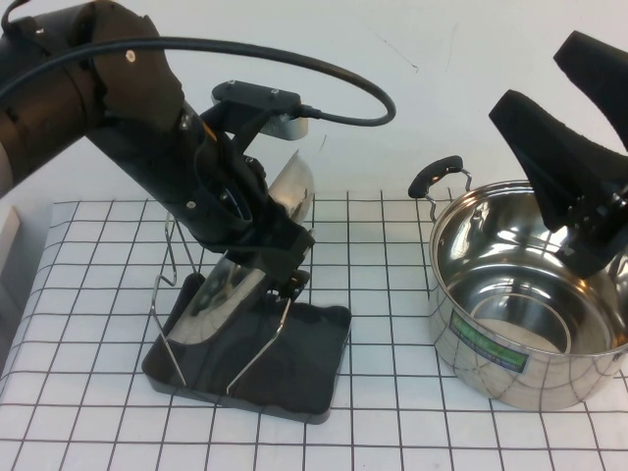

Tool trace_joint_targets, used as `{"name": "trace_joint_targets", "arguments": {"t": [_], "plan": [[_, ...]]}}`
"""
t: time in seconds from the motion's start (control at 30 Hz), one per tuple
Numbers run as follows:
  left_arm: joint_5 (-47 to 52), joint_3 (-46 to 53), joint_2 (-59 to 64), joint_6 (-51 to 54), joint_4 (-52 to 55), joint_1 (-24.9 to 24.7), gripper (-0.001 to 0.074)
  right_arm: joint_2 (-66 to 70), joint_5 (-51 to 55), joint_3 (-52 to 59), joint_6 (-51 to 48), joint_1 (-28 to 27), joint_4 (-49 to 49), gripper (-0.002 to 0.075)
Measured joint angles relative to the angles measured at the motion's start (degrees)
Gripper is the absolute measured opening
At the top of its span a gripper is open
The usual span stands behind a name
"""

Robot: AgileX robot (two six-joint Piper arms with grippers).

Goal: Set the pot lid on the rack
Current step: Place the pot lid on the pot rack

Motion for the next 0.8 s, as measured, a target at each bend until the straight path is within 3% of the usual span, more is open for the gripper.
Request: {"name": "trace_joint_targets", "arguments": {"t": [0.67, 0.73, 0.8], "plan": [[0.8, -0.4, 2.4, 0.0, -2.2, 0.0, 0.0088, 0.0, 0.1, 0.0, -0.1, 0.0, -0.2, 0.0531], [0.8, -0.4, 2.4, 0.0, -2.2, 0.0, 0.0114, 0.0, 0.1, 0.0, -0.1, 0.0, -0.2, 0.0531], [0.8, -0.4, 2.7, 0.0, -2.2, 0.0, 0.0187, 0.0, 0.1, 0.0, -0.1, 0.0, -0.2, 0.0531]]}}
